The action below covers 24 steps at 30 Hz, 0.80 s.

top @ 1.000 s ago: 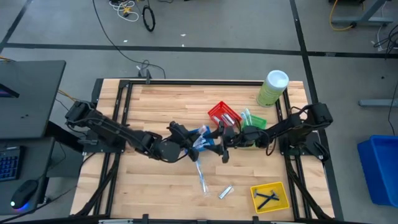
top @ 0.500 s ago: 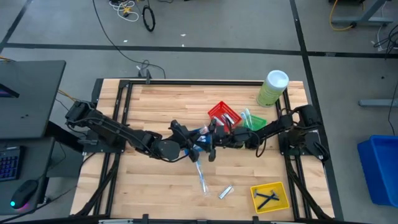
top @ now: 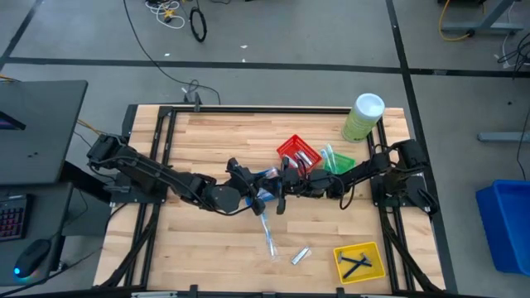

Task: Pick & Place Travel size toiletries
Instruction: Put the orange toothbrush into the green bin

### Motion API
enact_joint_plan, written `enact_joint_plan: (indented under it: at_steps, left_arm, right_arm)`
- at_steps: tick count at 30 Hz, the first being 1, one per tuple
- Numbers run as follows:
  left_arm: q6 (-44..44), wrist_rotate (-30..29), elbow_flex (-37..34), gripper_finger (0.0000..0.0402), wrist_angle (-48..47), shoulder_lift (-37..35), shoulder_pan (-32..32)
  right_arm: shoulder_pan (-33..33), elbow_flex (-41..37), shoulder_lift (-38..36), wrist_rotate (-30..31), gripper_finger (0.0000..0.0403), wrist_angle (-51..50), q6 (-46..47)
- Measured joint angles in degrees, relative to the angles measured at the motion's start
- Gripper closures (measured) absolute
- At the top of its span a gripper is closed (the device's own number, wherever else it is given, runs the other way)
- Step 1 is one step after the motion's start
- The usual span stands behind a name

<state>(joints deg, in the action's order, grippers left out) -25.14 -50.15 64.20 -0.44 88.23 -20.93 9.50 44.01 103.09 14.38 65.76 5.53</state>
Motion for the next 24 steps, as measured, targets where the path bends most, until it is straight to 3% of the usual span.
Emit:
enact_joint_plan:
  at_steps: [3,11,18,24]
  left_arm:
    - [0.5,0.0,0.0,0.0346,0.0,0.0,0.0]
    - [0.1,0.1,0.0,0.0318,-1.2,0.0,-0.1]
    - [-4.5,2.7,0.0,0.0308,-6.0,0.0,-0.1]
    - [-7.3,7.8,0.0,0.0313,-6.5,0.0,-0.1]
  right_arm:
    - [0.0,0.0,0.0,1.3,0.0378,0.0,0.0]
    - [0.7,0.0,-1.4,5.1,0.0371,-3.9,-0.7]
    - [3.2,-0.1,-12.6,18.2,0.0371,-29.1,0.9]
    - [4.2,0.0,-26.2,21.2,0.0370,-54.4,7.3]
